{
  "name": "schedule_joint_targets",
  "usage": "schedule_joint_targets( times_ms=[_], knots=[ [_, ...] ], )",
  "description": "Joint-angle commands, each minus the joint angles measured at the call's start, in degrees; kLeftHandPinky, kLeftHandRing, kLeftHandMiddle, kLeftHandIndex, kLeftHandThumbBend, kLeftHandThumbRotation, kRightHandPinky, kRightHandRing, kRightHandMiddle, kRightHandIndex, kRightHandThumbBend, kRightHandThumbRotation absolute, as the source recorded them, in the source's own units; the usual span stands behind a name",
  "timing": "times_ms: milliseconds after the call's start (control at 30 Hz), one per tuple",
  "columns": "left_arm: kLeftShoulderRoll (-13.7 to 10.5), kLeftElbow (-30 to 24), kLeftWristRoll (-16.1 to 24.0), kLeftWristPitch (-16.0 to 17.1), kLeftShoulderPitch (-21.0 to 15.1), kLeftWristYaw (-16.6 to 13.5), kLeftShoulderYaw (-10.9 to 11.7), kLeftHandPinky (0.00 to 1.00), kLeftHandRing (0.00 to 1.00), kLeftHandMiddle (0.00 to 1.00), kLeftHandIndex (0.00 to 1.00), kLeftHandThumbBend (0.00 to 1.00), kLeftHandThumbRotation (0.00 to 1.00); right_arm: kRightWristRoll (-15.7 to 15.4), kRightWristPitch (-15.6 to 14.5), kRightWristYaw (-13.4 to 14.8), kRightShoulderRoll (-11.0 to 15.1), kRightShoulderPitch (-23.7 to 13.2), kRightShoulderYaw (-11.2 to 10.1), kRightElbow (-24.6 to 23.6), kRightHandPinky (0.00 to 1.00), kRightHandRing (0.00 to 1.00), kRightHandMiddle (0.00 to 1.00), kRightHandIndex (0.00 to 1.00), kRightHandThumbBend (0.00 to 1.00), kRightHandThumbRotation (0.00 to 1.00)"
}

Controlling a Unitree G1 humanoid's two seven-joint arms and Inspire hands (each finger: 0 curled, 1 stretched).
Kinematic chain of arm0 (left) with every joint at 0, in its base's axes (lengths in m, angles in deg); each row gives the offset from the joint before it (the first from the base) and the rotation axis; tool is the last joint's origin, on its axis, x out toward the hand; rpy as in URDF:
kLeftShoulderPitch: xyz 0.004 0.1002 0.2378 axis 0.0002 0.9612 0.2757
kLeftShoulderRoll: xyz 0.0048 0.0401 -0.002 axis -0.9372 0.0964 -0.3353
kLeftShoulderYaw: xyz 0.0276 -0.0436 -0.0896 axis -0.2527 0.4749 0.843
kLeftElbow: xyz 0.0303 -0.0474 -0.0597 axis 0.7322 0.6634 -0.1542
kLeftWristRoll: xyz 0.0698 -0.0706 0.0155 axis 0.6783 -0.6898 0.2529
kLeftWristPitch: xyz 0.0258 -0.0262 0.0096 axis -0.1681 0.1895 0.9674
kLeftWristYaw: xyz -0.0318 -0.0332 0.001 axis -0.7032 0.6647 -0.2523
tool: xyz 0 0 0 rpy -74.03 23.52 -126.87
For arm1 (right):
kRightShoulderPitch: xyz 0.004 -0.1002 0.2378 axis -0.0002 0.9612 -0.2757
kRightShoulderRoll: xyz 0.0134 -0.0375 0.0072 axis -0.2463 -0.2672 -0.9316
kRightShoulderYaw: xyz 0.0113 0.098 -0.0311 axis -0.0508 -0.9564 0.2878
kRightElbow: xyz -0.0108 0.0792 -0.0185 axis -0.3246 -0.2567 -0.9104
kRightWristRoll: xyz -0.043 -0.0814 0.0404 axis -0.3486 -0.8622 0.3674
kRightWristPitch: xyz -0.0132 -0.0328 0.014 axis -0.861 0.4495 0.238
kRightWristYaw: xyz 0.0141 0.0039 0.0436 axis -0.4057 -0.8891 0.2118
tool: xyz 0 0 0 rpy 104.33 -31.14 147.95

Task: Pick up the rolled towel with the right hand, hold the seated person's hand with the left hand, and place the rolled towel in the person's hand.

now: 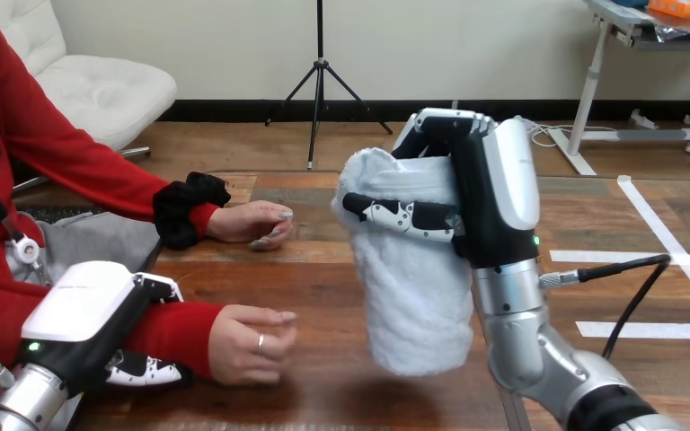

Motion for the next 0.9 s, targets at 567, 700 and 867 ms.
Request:
schedule_joint_targets(
  times_ms=[567,700,867],
  knots=[
    [1.97,-18.34,-4.12,0.40,-0.66,6.00,5.05,0.35,0.36,0.42,0.45,0.76,0.16,-1.72,-0.59,5.25,-5.18,-11.48,2.94,4.78,0.15,0.18,0.23,0.24,0.77,0.00],
    [2.36,-19.24,-4.20,0.05,-0.64,6.44,5.11,0.35,0.37,0.42,0.45,0.76,0.15,-1.46,-0.60,4.83,-5.70,-11.57,3.01,4.49,0.15,0.18,0.24,0.24,0.77,0.00],
    [2.98,-20.30,-4.15,-0.40,-0.73,7.01,5.13,0.35,0.37,0.42,0.44,0.76,0.14,-1.87,-0.51,5.11,-6.30,-11.67,3.30,3.66,0.16,0.18,0.24,0.24,0.77,0.00]
  ],
)
